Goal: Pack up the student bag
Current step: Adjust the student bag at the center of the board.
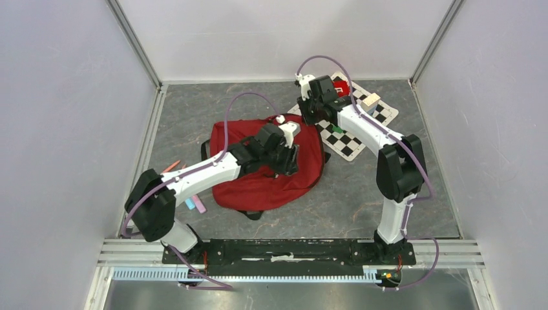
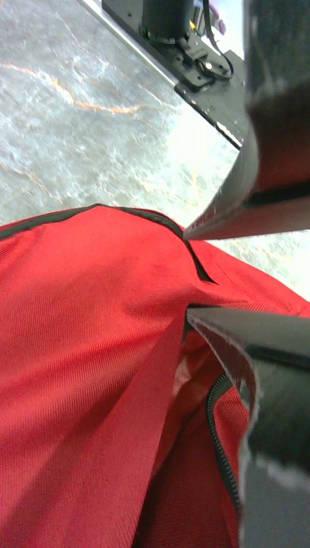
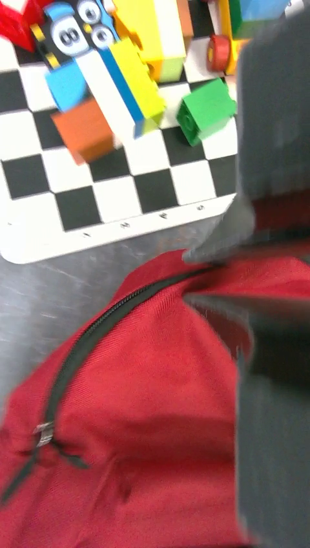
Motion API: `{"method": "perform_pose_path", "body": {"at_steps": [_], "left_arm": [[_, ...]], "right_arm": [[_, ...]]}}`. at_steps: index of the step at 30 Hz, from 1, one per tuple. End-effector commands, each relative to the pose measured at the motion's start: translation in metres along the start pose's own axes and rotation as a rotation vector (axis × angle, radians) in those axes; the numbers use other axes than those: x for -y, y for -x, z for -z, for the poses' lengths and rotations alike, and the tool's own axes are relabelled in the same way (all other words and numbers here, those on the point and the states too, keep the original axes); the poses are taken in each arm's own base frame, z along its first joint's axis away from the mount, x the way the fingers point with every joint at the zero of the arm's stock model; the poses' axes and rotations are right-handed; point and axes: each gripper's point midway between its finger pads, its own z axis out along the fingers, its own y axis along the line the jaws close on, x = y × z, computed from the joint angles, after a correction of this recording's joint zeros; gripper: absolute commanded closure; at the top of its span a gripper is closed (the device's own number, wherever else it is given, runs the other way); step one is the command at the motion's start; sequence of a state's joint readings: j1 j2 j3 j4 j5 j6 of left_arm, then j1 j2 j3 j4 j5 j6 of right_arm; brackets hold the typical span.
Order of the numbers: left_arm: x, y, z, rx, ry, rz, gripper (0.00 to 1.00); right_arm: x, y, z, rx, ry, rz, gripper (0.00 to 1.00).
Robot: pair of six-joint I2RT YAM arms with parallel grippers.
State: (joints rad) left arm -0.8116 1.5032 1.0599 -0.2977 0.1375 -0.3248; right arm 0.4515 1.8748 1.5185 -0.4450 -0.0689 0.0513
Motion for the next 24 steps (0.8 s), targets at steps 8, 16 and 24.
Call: {"method": "perform_pose_path", "body": {"at_steps": [8, 16, 24], "left_arm": [[-0.01, 0.049, 0.057, 0.206, 0.209, 0.094, 0.07], [-0.049, 0.024, 0.096, 0.207, 0.358, 0.269, 0.0], [-0.075, 0.032, 0.103, 0.247, 0.404, 0.403, 0.0]], "right_arm": [[0.002, 0.061, 0.046, 0.161, -0.005, 0.06, 0.33], [-0.057, 0.035, 0.069, 0.153, 0.228, -0.046, 0.31], [-0.124, 0.015, 0.064, 0.094, 0.382, -0.021, 0.34]]}}
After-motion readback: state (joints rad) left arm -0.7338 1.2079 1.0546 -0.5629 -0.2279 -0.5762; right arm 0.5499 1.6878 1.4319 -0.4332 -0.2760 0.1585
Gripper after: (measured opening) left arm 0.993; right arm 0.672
